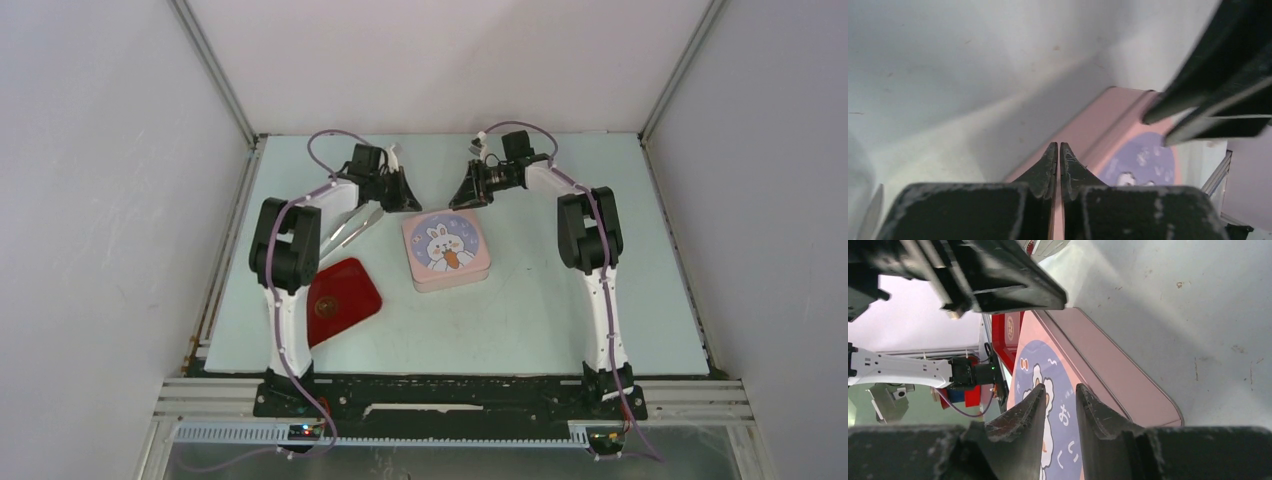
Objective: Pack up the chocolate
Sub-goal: Adjust the packing box at the center of the board.
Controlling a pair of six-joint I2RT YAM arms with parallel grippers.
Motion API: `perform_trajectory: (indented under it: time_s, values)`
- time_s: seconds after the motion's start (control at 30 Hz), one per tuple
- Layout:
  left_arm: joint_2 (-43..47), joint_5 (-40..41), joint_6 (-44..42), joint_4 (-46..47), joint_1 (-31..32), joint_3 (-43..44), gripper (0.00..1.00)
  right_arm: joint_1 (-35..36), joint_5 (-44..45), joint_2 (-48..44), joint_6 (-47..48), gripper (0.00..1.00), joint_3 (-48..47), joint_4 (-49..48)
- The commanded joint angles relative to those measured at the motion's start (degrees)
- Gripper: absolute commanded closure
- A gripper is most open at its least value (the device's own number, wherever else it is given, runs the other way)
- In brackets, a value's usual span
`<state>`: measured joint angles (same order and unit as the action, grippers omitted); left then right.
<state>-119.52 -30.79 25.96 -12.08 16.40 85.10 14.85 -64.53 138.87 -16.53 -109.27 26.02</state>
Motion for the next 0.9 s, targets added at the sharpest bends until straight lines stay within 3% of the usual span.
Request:
perform_trajectory:
  time_s: [0.0,0.13,0.37,0.47,0.57,0.7,0.87]
  values:
    - [-4.4,1.2,0.4,-2.8,-0.9,1.5,0.93,-0.1,6.1,2.6,-1.2,0.67,0.0,-1.1]
    - [-2.7,0.7,1.0,-1.3,-0.9,1.7,0.89,-1.3,4.7,-0.6,-2.0,0.66,3.3,-3.3]
    - [8.8,5.6,-2.8,1.6,-0.9,0.8,0.82,-5.4,6.5,-14.4,1.4,0.61,10.6,-5.4]
    - [13.5,6.3,-3.4,3.9,-0.9,-2.1,0.82,-6.0,7.0,-19.7,3.7,0.60,14.7,-5.0]
    - [16.4,2.2,-2.8,8.3,-0.8,-7.1,0.86,-5.2,6.2,-24.0,5.1,0.60,21.2,-5.1]
    - [14.1,-4.2,0.5,10.0,-0.8,-10.7,0.92,-2.8,4.9,-24.8,6.5,0.61,28.2,-4.5]
    - [6.1,-6.4,7.8,15.5,-0.8,-14.9,0.95,-1.0,5.5,-17.6,7.2,0.62,30.4,-2.9]
